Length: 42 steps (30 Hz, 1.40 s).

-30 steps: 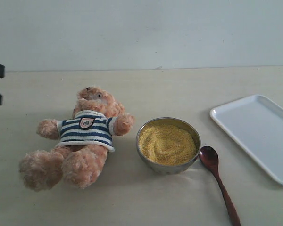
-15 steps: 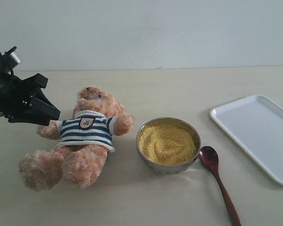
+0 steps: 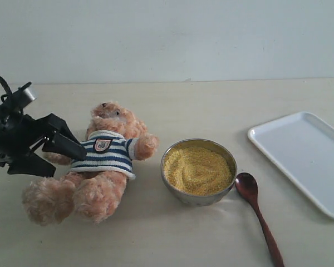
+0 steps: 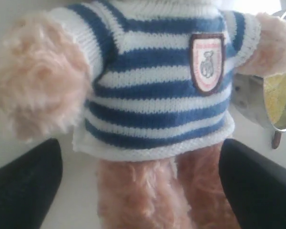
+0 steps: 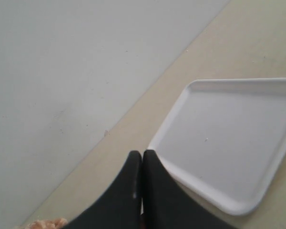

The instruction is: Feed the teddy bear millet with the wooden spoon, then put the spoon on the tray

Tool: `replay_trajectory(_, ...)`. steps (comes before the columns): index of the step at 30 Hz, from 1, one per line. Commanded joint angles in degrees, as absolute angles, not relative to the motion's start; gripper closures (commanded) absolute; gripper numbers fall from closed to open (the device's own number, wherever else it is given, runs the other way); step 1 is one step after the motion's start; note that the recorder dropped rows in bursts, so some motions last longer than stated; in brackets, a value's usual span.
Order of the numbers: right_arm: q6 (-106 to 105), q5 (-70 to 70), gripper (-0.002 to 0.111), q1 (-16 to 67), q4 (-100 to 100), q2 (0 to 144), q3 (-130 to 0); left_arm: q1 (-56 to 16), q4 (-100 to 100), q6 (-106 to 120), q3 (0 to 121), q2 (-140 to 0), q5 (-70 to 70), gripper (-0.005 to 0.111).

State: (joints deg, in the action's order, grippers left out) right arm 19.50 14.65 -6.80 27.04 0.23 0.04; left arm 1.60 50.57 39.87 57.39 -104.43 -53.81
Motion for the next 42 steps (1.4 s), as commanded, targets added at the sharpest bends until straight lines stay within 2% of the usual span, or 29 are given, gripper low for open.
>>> replay_trajectory(1, 19.14, 14.78, 0.108, -6.75, 26.74, 0.0, 0.0, 1.44, 63.43, 52.48, 52.42, -104.47, -48.59, 0.022)
replay_trajectory(5, 19.14, 14.78, 0.108, -6.75, 26.74, 0.0, 0.0, 1.44, 72.43, 60.58, 49.94, -104.47, -46.57, 0.022)
replay_trajectory(15, 19.15, 15.11, 0.108, -6.75, 27.99, 0.0, 0.0, 1.44, 78.25, 66.15, 48.33, -107.23, -42.43, 0.022)
replay_trajectory(26, 19.23, 17.44, 0.108, -6.75, 31.7, 0.0, 0.0, 1.44, 97.49, 83.08, 48.33, -117.08, -55.2, 0.023)
replay_trajectory(33, 19.09, 17.44, 0.108, -6.75, 31.65, 0.0, 0.0, 1.34, 99.95, 88.62, 48.33, -124.43, -59.36, 0.034)
replay_trajectory(35, 18.97, 17.44, 0.108, -6.75, 31.65, 0.0, 0.0, 1.34, 99.95, 88.75, 48.48, -125.93, -61.5, 0.041)
replay_trajectory(37, 18.97, 17.44, 0.108, -6.75, 31.65, 0.0, 0.0, 1.34, 99.95, 88.75, 48.76, -127.25, -61.61, 0.057)
replay_trajectory(40, 18.97, 17.44, 0.108, -6.75, 31.91, 0.0, 0.0, 1.34, 99.95, 88.75, 48.76, -128.91, -61.13, 0.098)
replay_trajectory(42, 18.97, 17.44, 0.108, -6.75, 32.0, 0.0, 0.0, 1.34, 99.95, 88.75, 48.76, -129.61, -61.13, 0.101)
